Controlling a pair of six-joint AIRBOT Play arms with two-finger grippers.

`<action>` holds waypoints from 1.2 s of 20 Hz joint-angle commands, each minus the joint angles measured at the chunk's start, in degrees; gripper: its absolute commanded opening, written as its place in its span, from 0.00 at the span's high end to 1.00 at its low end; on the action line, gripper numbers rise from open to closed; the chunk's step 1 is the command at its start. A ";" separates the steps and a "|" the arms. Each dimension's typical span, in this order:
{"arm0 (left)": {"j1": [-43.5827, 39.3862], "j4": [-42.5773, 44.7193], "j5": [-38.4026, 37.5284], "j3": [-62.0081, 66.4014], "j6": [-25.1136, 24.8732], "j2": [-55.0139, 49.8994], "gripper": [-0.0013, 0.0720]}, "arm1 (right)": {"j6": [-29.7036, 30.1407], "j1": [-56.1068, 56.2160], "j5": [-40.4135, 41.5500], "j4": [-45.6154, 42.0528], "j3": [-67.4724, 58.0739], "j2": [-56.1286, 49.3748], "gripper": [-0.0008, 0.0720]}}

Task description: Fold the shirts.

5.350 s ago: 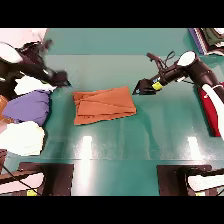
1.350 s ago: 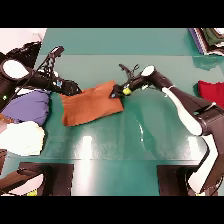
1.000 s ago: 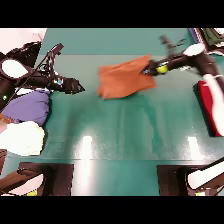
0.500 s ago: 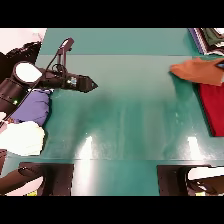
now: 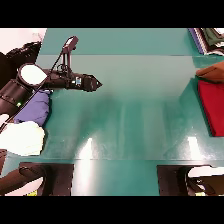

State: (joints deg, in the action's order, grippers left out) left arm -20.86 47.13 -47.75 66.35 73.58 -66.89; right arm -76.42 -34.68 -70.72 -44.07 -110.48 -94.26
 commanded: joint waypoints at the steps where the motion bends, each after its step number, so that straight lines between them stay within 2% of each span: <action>1: -0.09 0.02 0.17 0.00 -0.07 -0.02 0.95 | -0.13 -0.44 -6.36 -2.19 -6.19 0.20 0.97; 3: -0.09 0.02 -0.11 0.00 -0.07 -0.02 0.95 | -0.55 -0.59 -8.22 -5.81 -4.76 1.97 0.97; 10: -0.09 0.63 -0.87 -0.11 -0.13 -0.02 0.95 | -0.50 -7.65 -13.20 -10.16 13.29 13.40 0.97; 13: -0.09 0.87 -0.87 -0.11 -0.13 -0.02 0.95 | -0.48 -12.55 -16.46 -16.61 21.86 17.79 0.96; 14: -0.09 0.90 -0.87 -0.11 -0.13 -0.02 0.95 | -0.50 -14.25 -17.14 -19.61 24.76 19.10 0.92; 15: -0.09 0.87 -0.90 -0.11 -0.13 -0.02 0.95 | -0.50 -15.82 -17.55 -22.05 27.30 20.11 0.62; 16: -0.09 0.87 -0.92 -0.11 -0.13 -0.02 0.95 | -0.50 -17.57 -17.59 -24.02 29.90 21.11 0.28; 17: -0.09 0.87 -0.94 -0.11 -0.13 0.00 0.95 | -0.50 -19.15 -17.57 -25.09 32.15 22.03 0.15; 22: -0.09 0.87 -1.31 -0.11 -0.11 0.00 0.95 | -0.52 -24.83 -17.51 -23.15 35.50 25.46 0.14; 24: -0.09 0.87 -1.25 -0.11 -0.11 0.00 0.95 | -0.52 -22.88 -15.76 -15.91 35.52 26.84 0.14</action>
State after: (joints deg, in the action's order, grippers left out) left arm -20.95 47.97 -49.01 66.24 73.45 -66.89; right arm -76.95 -57.52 -87.72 -65.71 -76.09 -69.41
